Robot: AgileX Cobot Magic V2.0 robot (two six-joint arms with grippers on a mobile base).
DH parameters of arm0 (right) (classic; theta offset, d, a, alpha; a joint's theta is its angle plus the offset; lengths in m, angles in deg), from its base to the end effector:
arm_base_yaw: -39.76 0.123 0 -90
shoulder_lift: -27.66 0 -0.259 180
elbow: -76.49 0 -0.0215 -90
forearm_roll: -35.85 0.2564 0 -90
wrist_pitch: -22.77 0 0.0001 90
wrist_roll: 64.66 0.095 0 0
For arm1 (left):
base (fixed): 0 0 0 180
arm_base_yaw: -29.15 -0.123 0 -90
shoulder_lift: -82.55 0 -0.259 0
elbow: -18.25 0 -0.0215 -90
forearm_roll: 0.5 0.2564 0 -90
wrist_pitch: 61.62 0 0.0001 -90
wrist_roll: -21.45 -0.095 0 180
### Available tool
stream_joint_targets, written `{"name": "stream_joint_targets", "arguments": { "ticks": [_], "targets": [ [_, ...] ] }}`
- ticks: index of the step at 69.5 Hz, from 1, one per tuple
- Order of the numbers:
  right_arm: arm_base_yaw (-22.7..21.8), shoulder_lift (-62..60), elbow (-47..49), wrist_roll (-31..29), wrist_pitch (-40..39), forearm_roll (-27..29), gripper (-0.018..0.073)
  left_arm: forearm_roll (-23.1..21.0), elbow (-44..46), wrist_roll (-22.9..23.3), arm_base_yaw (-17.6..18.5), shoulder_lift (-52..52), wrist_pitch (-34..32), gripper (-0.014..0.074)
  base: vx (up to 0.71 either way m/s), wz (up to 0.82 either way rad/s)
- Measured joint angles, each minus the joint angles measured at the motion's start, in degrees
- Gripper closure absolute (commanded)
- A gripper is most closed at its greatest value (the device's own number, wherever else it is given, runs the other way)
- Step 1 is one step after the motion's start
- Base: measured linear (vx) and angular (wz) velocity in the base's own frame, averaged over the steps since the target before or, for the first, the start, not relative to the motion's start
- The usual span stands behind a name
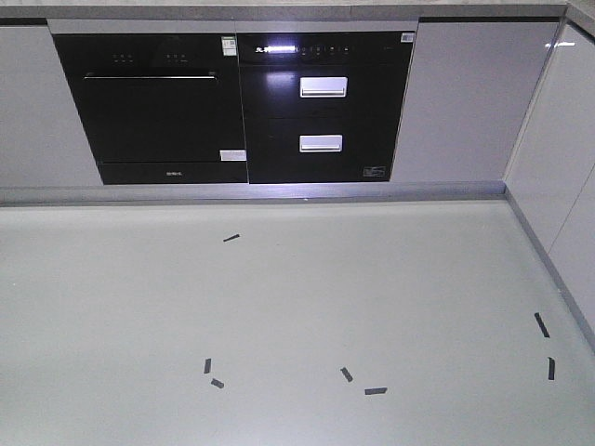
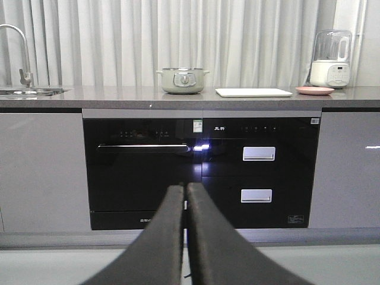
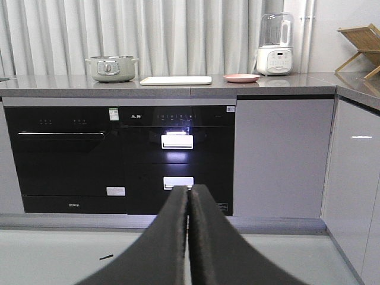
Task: Transfer vegetables to tray and serve
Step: 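Drive the base toward the counter with the pot and tray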
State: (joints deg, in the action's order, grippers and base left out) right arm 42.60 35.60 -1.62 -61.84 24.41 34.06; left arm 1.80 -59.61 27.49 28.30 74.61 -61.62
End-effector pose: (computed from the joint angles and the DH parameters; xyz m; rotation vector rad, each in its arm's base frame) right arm 0.0926 0.0045 0.2016 -0.0235 1.5305 0.0531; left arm 0.0924 0.0014 0.2059 -0.0600 1.4964 -0.0406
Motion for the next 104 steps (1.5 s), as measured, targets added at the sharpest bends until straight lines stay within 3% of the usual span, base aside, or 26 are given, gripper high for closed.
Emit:
{"name": "stream_joint_targets", "arguments": {
  "ticks": [104],
  "targets": [
    [0.00,0.00,0.00,0.00,0.00,0.00,0.0564,0.00,0.00,0.00,0.00,0.00,0.00,0.0603,0.00,0.00]
  ]
}}
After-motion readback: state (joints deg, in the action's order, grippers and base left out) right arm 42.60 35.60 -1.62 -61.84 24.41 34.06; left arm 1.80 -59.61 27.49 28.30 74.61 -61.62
